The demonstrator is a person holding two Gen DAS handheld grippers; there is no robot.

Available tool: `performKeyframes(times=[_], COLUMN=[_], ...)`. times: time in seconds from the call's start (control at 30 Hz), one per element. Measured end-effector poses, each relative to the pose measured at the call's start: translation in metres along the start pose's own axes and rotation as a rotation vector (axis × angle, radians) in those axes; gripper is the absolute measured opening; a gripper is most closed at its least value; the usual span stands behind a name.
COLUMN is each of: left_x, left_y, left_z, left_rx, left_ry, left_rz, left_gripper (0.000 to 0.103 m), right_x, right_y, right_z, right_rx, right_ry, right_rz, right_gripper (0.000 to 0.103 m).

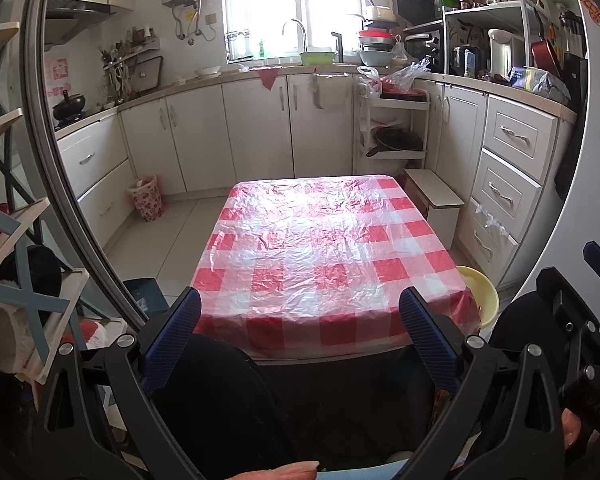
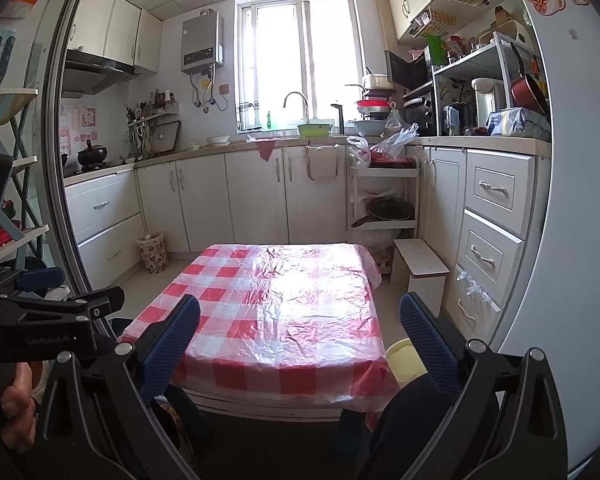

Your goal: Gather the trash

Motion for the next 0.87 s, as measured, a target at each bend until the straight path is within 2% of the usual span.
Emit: performKeyframes(times=[0.23, 0.43, 0.53, 0.67, 0.87], left_x=[-0.001, 0.029, 0.056, 0.096, 0.158], left_y=[0.002, 0.011, 0.015, 0.034, 0.070], left_z=[0.000, -0.003, 0.004, 0.005, 0.012], left_rx=[-0.018, -0.008, 0.002, -0.029, 0.018], left_ry=[-0.042, -0.008, -0.024, -0.047, -0.039], left_rz=[0.023, 0.016, -0.029, -0.078, -0.091], left_gripper=[0.095, 0.095, 0.095, 0.095, 0.095], right_x=[0.000, 0.024, 0.054, 0.100, 0.212], right_y=[0.001, -0.004, -0.016, -0.024, -0.025], right_z=[0.004, 0.039, 0.055, 0.060, 0.047], right_rx=[-0.011, 0.030, 0.039, 0.035, 0.049], right_ry=[-0.011, -0.057, -0.072, -0.048, 0.038], right_rz=[0.003, -0.055, -0.134, -0.220, -0.374], right_gripper=[0.096, 0.096, 0.096, 0.096, 0.096])
Point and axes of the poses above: each gripper's, at about its wrist camera, not at the fingertips, and x roughly the way its jaws point, z to its right, y to its top, the point moved 8 cm from there along x, roughly the way its jaws point, and after that the axes turned 1 degree about -z, right-handed, at the moved point
